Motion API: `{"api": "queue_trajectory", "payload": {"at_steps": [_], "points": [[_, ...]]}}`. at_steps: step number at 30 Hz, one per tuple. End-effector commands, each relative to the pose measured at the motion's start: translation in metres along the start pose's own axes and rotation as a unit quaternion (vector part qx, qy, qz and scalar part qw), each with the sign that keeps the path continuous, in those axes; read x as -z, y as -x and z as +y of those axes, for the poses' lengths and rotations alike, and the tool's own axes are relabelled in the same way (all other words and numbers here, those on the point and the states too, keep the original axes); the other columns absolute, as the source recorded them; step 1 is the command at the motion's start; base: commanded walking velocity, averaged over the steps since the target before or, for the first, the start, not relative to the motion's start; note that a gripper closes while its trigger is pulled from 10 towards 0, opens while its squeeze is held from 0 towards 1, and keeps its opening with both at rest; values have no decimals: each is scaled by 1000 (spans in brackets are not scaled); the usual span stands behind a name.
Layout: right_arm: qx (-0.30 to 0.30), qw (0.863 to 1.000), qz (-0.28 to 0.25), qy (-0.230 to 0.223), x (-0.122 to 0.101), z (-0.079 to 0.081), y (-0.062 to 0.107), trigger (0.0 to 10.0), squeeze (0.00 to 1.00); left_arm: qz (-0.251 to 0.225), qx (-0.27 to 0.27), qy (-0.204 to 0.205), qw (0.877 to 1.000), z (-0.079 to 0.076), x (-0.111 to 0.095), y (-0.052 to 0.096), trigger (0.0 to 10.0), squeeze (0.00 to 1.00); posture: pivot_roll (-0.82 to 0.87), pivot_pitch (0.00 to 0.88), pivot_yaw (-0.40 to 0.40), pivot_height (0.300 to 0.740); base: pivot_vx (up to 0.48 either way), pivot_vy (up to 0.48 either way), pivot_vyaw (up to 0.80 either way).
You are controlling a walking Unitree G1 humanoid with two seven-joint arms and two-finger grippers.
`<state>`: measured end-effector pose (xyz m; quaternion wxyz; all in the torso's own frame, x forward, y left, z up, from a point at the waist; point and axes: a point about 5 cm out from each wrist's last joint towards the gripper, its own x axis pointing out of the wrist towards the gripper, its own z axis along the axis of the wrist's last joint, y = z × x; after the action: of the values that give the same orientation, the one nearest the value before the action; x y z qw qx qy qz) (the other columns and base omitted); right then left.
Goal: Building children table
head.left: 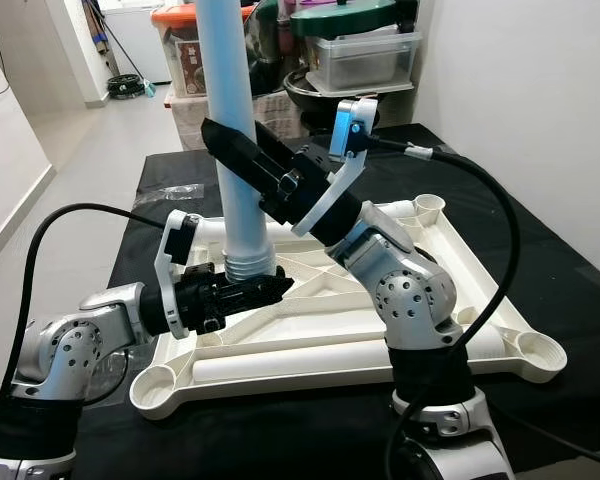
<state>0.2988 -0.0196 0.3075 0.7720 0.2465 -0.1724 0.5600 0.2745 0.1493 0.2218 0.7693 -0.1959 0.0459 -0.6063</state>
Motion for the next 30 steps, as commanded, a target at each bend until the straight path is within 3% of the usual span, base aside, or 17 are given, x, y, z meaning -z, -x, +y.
{"api": "queue_trajectory", "payload": {"at_steps": [1, 6, 14, 15, 16, 17, 30], "points": [[-3, 999, 37, -38, 21, 2, 1, 0, 0, -39, -2, -63, 997, -3, -24, 0, 0, 0, -27, 0, 22, 740, 0, 0, 0], [11, 998, 51, -38, 26, -2, 4, 0, 0, -41, 4, -91, 995, -9, -32, -5, 0, 0, -25, 0, 19, 740, 0, 0, 0], [12, 998, 52, -40, 27, -2, 5, 0, 0, -42, 6, -101, 994, -11, -34, -6, 0, 0, -25, 0, 18, 740, 0, 0, 0], [12, 998, 55, -40, 28, -2, 5, 0, 0, -39, -2, -111, 993, -10, -36, -7, 1961, 0, -25, 0, 18, 740, 0, 0, 0], [12, 998, 55, -40, 28, -2, 5, 0, 0, -39, -2, -111, 993, -10, -36, -7, 1961, 0, -25, 0, 18, 740, 0, 0, 0], [12, 997, 62, -40, 30, -2, 6, 0, 0, -31, -15, -128, 991, -9, -38, -7, 10000, 0, -23, 0, 16, 740, 0, 0, 0], [15, 996, 77, -33, 34, -4, 9, 0, 0, -20, -45, -179, 983, -7, -40, -11, 10000, 0, -24, 0, 16, 740, 0, 0, 0]]}}
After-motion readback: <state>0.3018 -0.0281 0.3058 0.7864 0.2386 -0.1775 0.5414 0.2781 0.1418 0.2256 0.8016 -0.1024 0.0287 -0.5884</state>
